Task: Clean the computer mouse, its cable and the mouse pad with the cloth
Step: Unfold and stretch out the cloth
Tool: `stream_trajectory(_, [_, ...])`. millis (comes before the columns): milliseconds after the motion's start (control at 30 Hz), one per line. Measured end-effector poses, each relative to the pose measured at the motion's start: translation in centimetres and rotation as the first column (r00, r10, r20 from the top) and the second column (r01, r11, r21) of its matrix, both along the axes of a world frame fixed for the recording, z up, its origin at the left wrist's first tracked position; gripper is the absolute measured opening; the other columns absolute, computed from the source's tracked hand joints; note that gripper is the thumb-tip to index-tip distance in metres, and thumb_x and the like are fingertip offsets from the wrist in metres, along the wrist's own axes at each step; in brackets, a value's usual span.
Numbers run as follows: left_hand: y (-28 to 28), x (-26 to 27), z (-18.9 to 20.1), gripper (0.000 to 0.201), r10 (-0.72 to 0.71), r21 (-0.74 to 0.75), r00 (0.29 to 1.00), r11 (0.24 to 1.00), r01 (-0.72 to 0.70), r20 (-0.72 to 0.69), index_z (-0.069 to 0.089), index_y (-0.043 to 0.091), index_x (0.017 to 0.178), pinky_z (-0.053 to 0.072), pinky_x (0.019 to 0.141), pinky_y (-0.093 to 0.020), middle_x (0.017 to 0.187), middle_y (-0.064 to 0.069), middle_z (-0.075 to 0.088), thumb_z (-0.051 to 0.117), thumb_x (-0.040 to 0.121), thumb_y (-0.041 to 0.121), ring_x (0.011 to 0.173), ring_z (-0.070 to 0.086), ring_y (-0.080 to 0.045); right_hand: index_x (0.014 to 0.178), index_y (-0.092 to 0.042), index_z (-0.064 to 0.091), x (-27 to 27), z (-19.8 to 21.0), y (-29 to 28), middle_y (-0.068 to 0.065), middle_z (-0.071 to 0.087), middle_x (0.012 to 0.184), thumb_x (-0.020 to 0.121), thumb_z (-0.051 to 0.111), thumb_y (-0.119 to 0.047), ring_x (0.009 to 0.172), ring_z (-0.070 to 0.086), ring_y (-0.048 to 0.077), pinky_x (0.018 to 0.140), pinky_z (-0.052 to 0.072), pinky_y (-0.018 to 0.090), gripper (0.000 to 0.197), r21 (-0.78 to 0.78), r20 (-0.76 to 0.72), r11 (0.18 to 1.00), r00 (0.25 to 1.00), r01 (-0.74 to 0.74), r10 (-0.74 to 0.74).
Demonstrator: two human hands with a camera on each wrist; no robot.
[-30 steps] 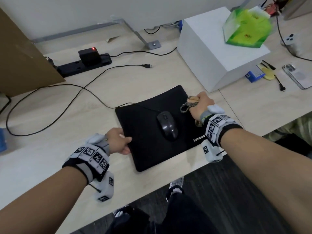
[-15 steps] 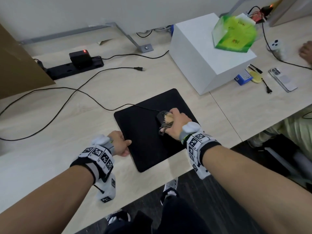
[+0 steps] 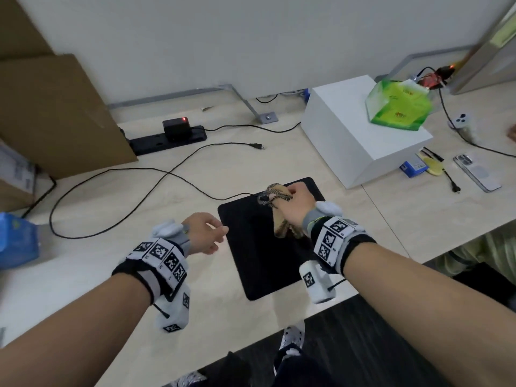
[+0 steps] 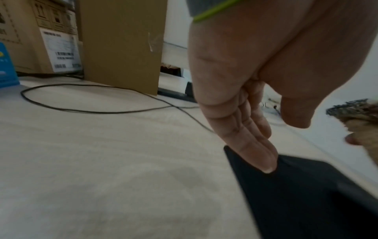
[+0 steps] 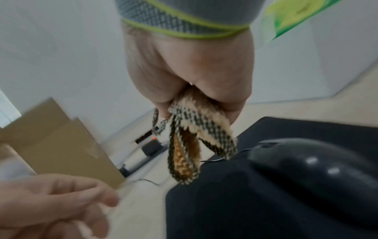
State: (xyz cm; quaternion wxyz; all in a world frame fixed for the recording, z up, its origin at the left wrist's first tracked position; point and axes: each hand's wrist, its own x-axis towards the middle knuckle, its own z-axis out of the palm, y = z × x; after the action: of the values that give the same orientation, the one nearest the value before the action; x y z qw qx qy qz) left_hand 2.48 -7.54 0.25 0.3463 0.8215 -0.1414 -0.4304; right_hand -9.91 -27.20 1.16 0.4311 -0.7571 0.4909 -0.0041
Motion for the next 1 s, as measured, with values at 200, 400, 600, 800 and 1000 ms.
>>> stream_trajectory(200, [1.4,2.3,5.8,0.025,0.161,-0.260,0.983,0.949,-0.179,-0.086,0.060,0.005,0.109,0.059,0.069,-0.032,0.108,-0.017,0.067,0.054,0.097,0.025,0.075,0.066,-0.023,0.099,-0.010,0.067,6.0,4.1,4.7,0.013,0.071,0.101,0.088,0.059,-0.034,0.094,0.068,0.030,0.091,0.053,0.047,0.027,0.618,0.301,0.786,0.917,0.023,-0.264])
stream_trajectory(400, [4.0,2.8,9.9,0.046,0.185,-0.386,0.898,0.854,-0.348,-0.399,0.059,0.017,0.119,0.056,0.087,-0.050,0.119,-0.015,0.064,0.032,0.100,0.049,0.099,0.067,-0.031,0.119,-0.001,0.058,9.2,7.2,8.6,0.020,0.066,0.116,0.103,0.037,-0.029,0.100,0.066,0.032,0.081,0.055,0.043,0.039,0.812,0.356,0.575,0.862,-0.096,-0.360])
stream_trajectory(600, [5.6,3.9,11.5,0.073,0.155,-0.462,0.847,0.781,-0.420,-0.508,0.059,0.015,0.124,0.057,0.081,-0.051,0.122,-0.011,0.066,0.043,0.076,0.068,0.109,0.065,-0.032,0.122,0.002,0.057,11.2,9.2,10.4,0.024,0.065,0.118,0.099,0.044,-0.035,0.106,0.065,0.038,0.085,0.055,0.051,0.045,0.786,0.379,0.610,0.860,-0.105,-0.341])
stream_trajectory(800, [6.3,5.1,10.8,0.027,0.350,-0.475,0.900,0.765,-0.435,-0.260,0.058,0.005,0.118,0.052,0.080,-0.045,0.111,-0.021,0.069,0.049,0.099,0.021,0.088,0.067,-0.028,0.105,-0.010,0.066,11.6,11.0,10.6,0.020,0.069,0.109,0.102,0.034,-0.041,0.093,0.067,0.034,0.078,0.056,0.042,0.045,0.728,0.464,0.660,0.842,-0.186,-0.274])
stream_trajectory(1000, [6.9,6.3,11.7,0.029,0.376,-0.545,0.768,0.547,-0.635,-0.518,0.056,0.016,0.118,0.057,0.069,-0.036,0.105,-0.011,0.072,0.030,0.105,0.023,0.086,0.071,-0.025,0.102,-0.010,0.060,10.7,11.3,9.9,0.013,0.063,0.092,0.092,0.042,-0.059,0.077,0.064,0.031,0.076,0.057,0.048,0.054,0.723,0.417,0.678,0.866,-0.132,-0.276])
